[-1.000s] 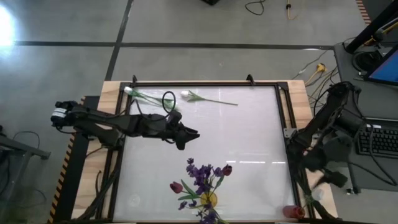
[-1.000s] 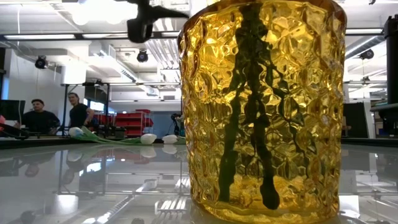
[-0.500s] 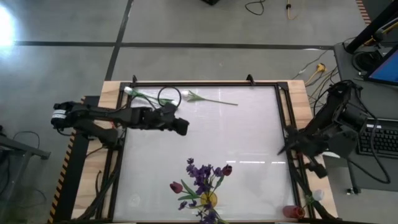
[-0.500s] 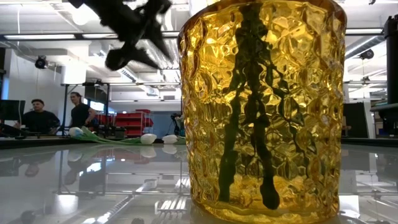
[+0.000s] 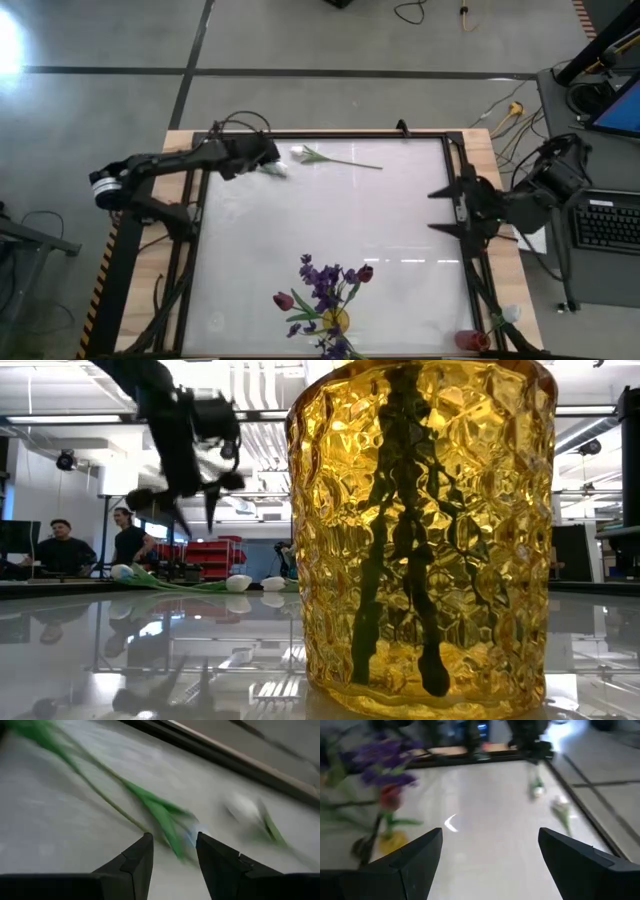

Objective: Sort flowers into vase by color
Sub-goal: Put the white flower into the red vase

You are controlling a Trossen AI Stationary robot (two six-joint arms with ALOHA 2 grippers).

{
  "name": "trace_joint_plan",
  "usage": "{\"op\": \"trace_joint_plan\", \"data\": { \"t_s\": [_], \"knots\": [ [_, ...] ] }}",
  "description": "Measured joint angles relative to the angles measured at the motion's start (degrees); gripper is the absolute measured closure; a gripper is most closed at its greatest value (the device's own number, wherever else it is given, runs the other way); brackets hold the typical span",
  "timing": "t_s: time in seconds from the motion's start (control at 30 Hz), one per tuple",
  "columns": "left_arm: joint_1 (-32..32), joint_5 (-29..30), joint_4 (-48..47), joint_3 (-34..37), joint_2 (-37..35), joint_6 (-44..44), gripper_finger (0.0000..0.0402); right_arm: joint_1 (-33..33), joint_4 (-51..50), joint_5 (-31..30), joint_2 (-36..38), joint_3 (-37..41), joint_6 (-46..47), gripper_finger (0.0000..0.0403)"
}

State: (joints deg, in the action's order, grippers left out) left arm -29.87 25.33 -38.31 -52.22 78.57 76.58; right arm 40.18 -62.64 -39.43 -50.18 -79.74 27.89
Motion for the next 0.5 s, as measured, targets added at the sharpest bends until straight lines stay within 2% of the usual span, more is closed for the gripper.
{"op": "trace_joint_plan", "data": {
  "t_s": [0.2,0.4,0.5],
  "knots": [
    [-7.7,2.9,0.1,0.8,7.3,7.5,0.0263,-5.5,1.5,-3.7,-2.5,0.0,2.0,0.0088],
    [-11.1,3.7,-0.3,0.9,12.4,16.3,0.0263,-10.1,2.2,-4.2,-5.4,0.1,4.0,0.0094],
    [-11.6,4.0,-3.2,1.0,13.5,24.2,0.0263,-11.4,2.1,-4.1,-7.2,0.1,6.3,0.0097]
  ]
}}
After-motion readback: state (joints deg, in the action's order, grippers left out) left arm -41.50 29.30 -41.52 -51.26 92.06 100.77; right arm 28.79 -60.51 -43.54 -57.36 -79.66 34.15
